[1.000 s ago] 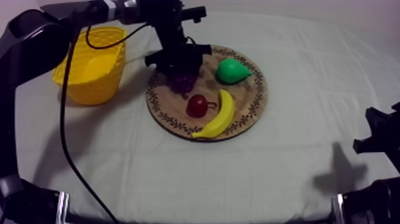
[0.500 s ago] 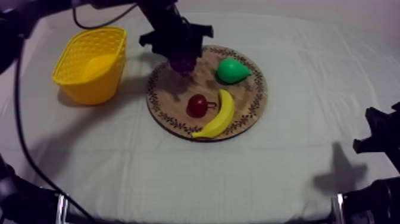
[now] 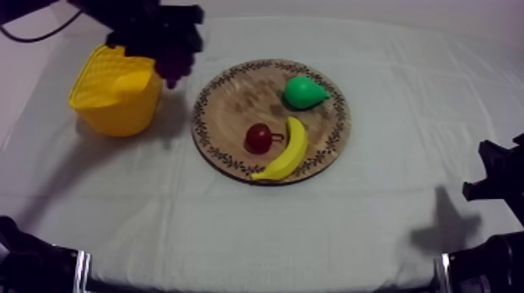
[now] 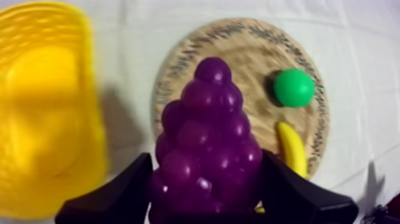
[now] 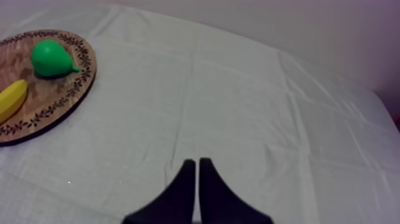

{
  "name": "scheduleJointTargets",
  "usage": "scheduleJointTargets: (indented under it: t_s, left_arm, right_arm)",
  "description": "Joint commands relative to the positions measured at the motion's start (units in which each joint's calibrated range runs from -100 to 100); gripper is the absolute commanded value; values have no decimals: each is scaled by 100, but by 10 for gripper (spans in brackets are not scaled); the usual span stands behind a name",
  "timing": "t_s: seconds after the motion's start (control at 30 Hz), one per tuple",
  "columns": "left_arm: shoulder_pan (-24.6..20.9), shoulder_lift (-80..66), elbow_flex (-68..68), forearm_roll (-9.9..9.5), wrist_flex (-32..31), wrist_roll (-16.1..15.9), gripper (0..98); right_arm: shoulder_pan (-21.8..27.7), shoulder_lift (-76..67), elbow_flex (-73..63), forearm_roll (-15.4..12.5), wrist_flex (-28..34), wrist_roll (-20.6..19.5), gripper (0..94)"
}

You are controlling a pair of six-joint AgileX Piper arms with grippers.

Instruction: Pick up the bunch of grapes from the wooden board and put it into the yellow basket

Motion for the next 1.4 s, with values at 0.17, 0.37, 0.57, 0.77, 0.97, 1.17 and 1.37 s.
scheduleJointTargets:
  t_s: [0.17,0.37,0.57,0.77,0.97,1.17,1.37]
  left_arm:
    - [-1190,-548,639,80,66,-495,538]
    - [-1789,-503,526,81,211,-723,539]
    - [-1986,-39,37,4,298,-827,543]
    - [-2004,619,-303,3,171,-926,548]
    - [-1931,1230,-348,29,-71,-980,552]
    - [-1753,1929,-683,-17,-118,-972,558]
    - [-1679,2235,-762,-3,-231,-975,559]
  right_arm:
    - [1,-2,-1,1,2,2,5]
    - [1,-2,-1,1,2,2,5]
    - [1,-2,-1,1,2,2,5]
    - [1,-2,-1,1,2,2,5]
    - [1,-2,-1,1,2,2,5]
    - [1,-2,-1,1,2,2,5]
    - [1,-2,-1,1,2,2,5]
